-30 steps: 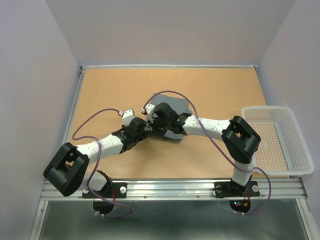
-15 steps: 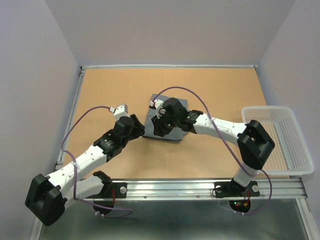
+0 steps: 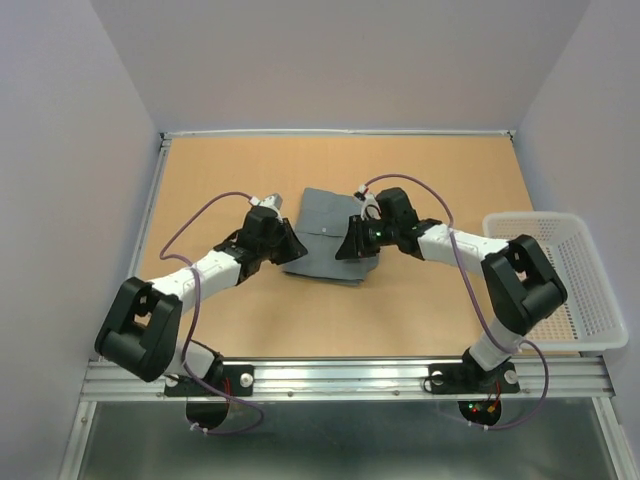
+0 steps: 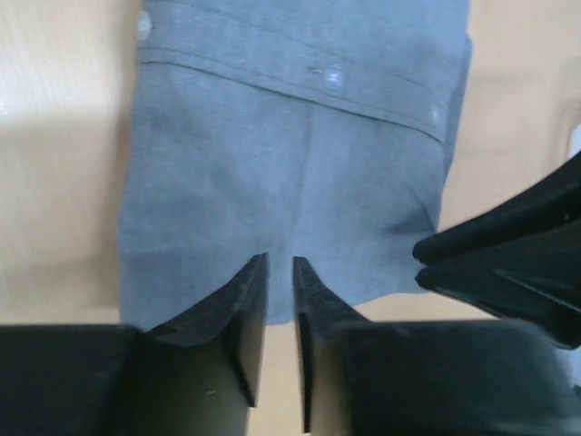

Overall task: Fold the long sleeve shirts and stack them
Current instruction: Fold the shirt

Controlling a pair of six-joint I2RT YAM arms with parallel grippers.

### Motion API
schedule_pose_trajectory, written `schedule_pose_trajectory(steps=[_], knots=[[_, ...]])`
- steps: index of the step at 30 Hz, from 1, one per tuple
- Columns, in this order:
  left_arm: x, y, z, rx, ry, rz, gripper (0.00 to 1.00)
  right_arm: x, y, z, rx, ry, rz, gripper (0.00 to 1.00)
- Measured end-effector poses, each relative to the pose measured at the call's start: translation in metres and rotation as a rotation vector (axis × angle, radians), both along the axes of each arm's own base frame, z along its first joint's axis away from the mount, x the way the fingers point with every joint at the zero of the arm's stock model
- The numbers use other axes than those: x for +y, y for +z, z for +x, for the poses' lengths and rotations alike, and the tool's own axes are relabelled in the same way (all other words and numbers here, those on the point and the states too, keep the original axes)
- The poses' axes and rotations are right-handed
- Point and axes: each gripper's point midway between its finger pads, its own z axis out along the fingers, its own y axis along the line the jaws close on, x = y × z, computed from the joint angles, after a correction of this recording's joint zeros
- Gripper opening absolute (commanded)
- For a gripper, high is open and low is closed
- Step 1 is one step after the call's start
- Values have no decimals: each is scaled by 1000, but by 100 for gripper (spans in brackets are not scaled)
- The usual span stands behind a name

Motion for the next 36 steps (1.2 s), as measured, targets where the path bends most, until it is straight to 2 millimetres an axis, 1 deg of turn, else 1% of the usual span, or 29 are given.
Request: schedule_pose_trajectory(steps=[1,2,3,5,7,10,13,15,18,20,22,24,25,26,27,29,30,31,32,33,34,35,36], knots=[[-1,-2,-1,12,-9,-9,15,1,-3,-4,23,5,21,26],[4,-11,0,38,-6,-18,14,2,-8,-9,47,12,35,25],[8,-17,0,61,-6,-32,13,2,-10,-12,59,17,56,25],[14,-32,-3,108,-12,-47,12,-2,-26,-22,115,15,85,24],[18,-50,-9,169,-22,-54,11,-11,-46,-30,185,-4,94,24],[15,-67,-20,235,-53,-74,7,-23,-72,-41,286,-29,102,23],[16,-67,-18,233,-62,-104,7,-24,-73,-40,286,-25,131,22],[20,-68,-18,238,-56,-126,7,-26,-73,-41,279,-24,145,22],[30,-69,-17,243,-32,-158,8,-34,-76,-39,283,-42,155,21],[36,-69,-20,248,-18,-162,10,-38,-73,-35,283,-56,161,21],[42,-68,-25,253,-3,-144,13,-42,-67,-30,263,-70,161,21],[50,-59,-31,239,5,-109,18,-45,-56,-25,239,-83,158,22],[54,-53,-33,225,7,-92,26,-45,-53,-23,236,-87,155,22],[55,-48,-34,209,8,-86,29,-45,-43,-16,213,-90,159,22],[58,-35,-34,174,8,-74,35,-43,-32,-9,189,-95,164,25],[60,-17,-28,115,14,-67,52,-39,-11,4,136,-96,182,30],[60,1,-18,67,18,-70,53,-35,4,14,102,-99,194,34],[59,14,-9,34,21,-70,54,-31,22,28,56,-105,211,35],[56,32,5,-11,20,-77,54,-28,35,39,24,-115,222,36],[54,41,14,-36,20,-80,54,-25,54,54,-26,-133,236,37],[49,60,35,-80,19,-93,55,-24,64,63,-53,-147,244,37],[46,69,49,-103,16,-99,55,-21,78,73,-83,-161,255,37],[41,80,67,-128,13,-107,55,-19,93,90,-122,-188,266,37]])
